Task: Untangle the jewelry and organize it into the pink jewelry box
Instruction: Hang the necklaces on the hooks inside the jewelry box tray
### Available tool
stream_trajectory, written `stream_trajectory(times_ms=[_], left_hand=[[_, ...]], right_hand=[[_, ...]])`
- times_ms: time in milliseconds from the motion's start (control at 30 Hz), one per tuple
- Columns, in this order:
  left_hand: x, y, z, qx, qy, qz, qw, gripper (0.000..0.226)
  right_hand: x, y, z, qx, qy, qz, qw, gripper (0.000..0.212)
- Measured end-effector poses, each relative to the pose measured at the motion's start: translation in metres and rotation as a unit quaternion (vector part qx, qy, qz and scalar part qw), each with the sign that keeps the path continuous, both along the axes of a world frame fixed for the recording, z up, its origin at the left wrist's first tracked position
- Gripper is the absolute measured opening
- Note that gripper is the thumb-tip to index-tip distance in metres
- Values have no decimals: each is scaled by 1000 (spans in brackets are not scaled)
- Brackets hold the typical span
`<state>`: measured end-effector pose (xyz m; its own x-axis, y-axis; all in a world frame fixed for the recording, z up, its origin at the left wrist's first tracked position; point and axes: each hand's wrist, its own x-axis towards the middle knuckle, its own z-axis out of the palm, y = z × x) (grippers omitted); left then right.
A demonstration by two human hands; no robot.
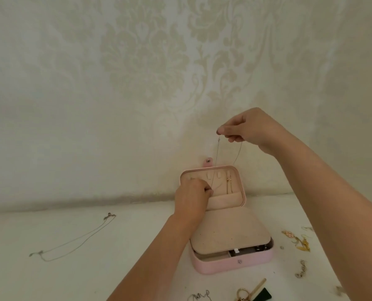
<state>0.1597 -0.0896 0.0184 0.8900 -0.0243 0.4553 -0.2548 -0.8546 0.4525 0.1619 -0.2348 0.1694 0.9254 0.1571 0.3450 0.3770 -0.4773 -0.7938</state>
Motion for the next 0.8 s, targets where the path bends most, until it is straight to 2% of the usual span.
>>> stream_trajectory(times_ms=[100,200,267,600,800], left_hand=[[1,1,1,19,17,-9,1000,22],[-1,4,1,39,35,-11,999,37],[-2,5,2,46,42,-9,998,34],[-13,7,13,58,123,17,990,27],[-14,5,14,67,128,17,989,22]], right_hand=[[17,6,6,-52,-15,-36,998,17],[26,12,7,-98,-25,-53,993,18],[28,14,6,-113,-32,-54,992,17],[33,21,0,-26,-43,-40,998,6],[34,22,6,-30,-49,-24,998,6]])
